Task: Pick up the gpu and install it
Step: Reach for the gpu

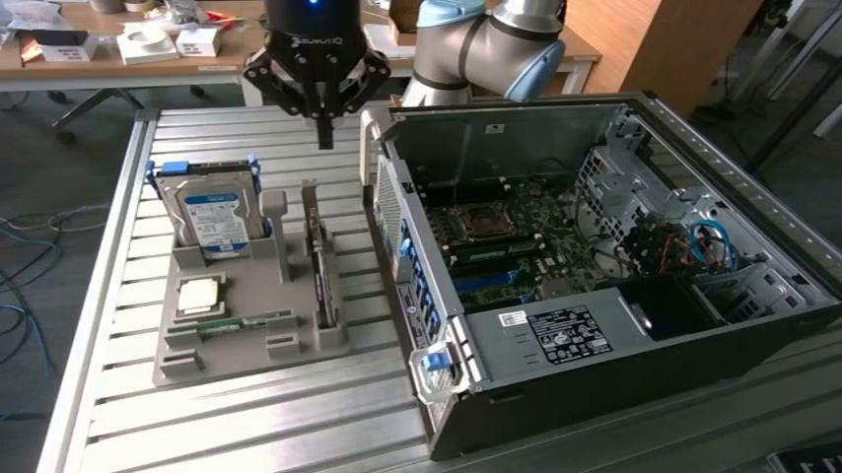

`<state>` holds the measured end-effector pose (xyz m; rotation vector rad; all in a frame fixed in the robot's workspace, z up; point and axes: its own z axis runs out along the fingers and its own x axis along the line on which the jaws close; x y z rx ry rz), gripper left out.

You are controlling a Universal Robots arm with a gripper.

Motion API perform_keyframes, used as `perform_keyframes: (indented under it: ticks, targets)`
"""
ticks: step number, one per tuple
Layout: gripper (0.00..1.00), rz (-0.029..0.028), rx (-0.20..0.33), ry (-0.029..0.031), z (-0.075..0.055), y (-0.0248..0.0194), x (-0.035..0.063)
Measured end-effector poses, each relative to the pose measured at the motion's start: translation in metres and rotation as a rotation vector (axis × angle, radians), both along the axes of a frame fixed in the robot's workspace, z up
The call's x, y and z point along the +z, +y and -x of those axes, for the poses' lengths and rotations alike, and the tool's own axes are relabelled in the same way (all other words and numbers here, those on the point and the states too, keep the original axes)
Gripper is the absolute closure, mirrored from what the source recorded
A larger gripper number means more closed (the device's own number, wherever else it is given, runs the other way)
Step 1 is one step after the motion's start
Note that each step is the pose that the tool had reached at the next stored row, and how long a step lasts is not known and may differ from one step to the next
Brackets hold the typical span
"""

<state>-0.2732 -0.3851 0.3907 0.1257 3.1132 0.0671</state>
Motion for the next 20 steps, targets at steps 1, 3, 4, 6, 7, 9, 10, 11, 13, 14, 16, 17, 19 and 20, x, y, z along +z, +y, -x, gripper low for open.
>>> perform_keyframes:
  ticks: [1,3,4,6,7,9,10,11,13,14,16,17,19,20]
  targets:
    - [0.89,0.0001,0.000,0.0000,0.003,0.0006,-0.0001]
    - [0.89,0.0001,-0.001,0.0000,0.008,0.0016,-0.0002]
    - [0.89,0.0001,-0.001,0.0000,0.010,0.0020,-0.0003]
    - [0.89,0.0002,-0.002,0.0000,0.014,0.0024,-0.0004]
    - [0.89,0.0001,-0.002,-0.0001,0.015,0.0025,-0.0005]
    - [0.89,0.0001,-0.002,-0.0001,0.015,0.0024,-0.0005]
    - [0.89,0.0002,-0.002,0.0000,0.015,0.0024,-0.0005]
    - [0.89,0.0002,-0.002,0.0001,0.015,0.0022,-0.0004]
    - [0.89,0.0002,-0.002,0.0001,0.016,0.0006,-0.0004]
    - [0.89,0.0001,-0.002,0.0000,0.016,-0.0003,-0.0004]
    - [0.89,0.0001,-0.002,0.0000,0.017,-0.0027,-0.0005]
    - [0.89,0.0000,-0.002,0.0000,0.017,-0.0041,-0.0005]
    - [0.89,0.0001,-0.002,0.0000,0.018,-0.0079,-0.0004]
    - [0.89,0.0001,-0.002,0.0000,0.018,-0.0100,-0.0005]
